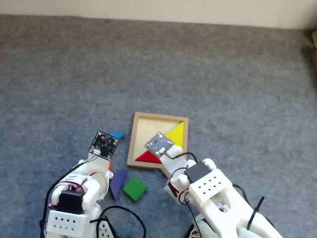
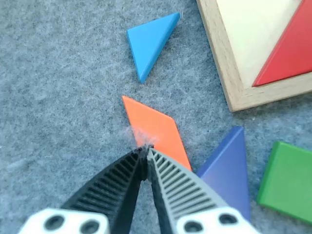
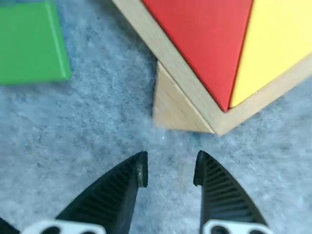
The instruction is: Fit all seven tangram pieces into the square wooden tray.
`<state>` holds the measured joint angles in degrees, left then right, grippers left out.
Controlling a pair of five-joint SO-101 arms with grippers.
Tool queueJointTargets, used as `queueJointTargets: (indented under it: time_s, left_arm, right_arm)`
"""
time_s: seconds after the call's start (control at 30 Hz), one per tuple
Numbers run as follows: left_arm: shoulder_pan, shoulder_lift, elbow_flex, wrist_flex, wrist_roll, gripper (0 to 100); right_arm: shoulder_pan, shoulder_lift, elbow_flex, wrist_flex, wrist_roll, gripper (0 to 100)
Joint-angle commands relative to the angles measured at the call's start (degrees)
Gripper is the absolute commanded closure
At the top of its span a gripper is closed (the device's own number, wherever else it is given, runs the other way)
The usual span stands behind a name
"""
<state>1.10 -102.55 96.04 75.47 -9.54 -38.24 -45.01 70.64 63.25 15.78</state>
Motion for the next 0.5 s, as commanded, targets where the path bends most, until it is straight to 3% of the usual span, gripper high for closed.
queueJointTargets:
  time_s: [0.0,0.13,0.47]
  left_arm:
    - [-0.7,-1.8,1.1,0.2,-0.5,100]
    - [-0.7,-1.8,1.1,0.2,-0.5,100]
    - [-0.7,-1.8,1.1,0.2,-0.5,100]
  right_arm:
    - [-4.0,-1.9,-5.1,2.2,0.7,83.4]
    - [-8.5,-1.3,-5.1,1.7,0.7,83.4]
    - [-7.2,-1.2,-5.0,-6.7,0.9,83.4]
